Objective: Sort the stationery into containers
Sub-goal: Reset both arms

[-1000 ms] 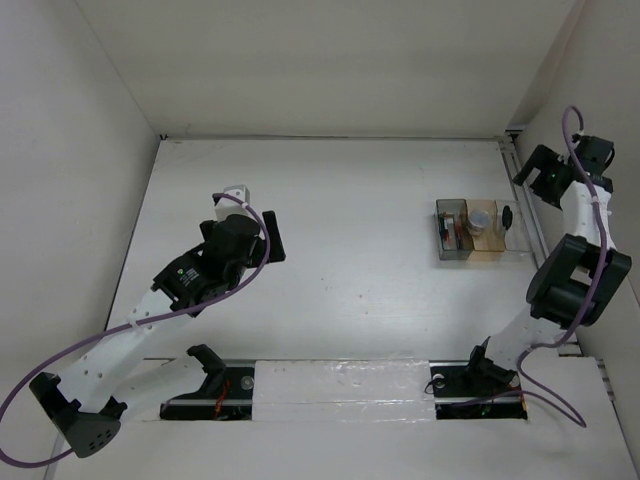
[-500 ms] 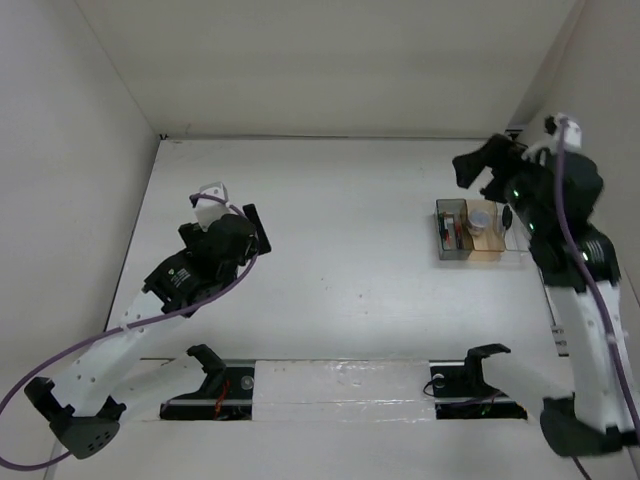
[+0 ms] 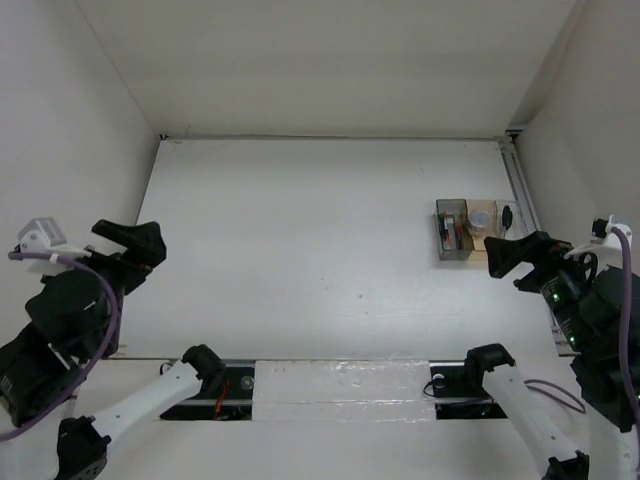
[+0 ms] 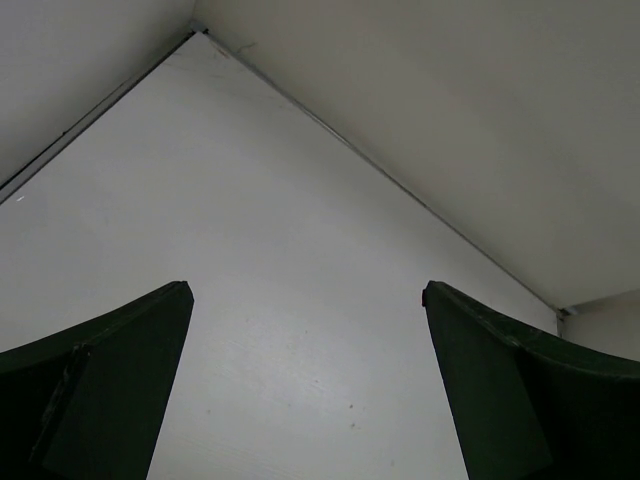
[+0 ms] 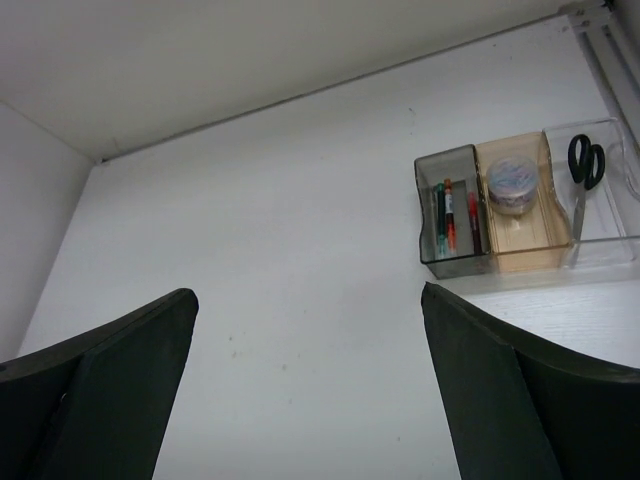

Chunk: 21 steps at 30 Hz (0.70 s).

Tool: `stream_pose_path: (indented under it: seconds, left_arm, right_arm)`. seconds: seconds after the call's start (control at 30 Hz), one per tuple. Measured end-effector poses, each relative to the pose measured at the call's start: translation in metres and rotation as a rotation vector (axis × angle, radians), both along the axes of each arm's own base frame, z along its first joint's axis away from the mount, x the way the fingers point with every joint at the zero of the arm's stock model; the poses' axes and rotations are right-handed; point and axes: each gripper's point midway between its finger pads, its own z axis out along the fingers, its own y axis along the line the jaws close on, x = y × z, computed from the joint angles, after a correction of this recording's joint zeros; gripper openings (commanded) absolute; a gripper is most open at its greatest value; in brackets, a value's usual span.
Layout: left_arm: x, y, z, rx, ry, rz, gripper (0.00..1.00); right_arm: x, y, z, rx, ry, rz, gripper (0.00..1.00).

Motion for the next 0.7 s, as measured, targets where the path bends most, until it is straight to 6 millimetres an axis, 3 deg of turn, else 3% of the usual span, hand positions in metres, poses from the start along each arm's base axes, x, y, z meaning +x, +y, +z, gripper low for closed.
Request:
stream_pose_path:
  seconds: [0.13, 0.33, 0.7]
  left_arm:
    - [-0.017, 0.018, -0.009, -0.015, -0.01, 0.022, 1.0]
    - [-0.017, 0.018, -0.024, 0.017, 0.031, 0.022, 1.0]
    - [-0.012, 0.017, -0.024, 0.042, 0.044, 0.041, 1.0]
  right_arm:
    - [-0.011, 0.008, -0.006, -0.005, 0.013, 0.066, 1.0]
    - [-0.017, 0.012, -0.008, -0.012, 0.015, 0.101, 1.0]
    - [-0.021, 0.011, -0.006, -0.012, -0.003, 0.111, 1.0]
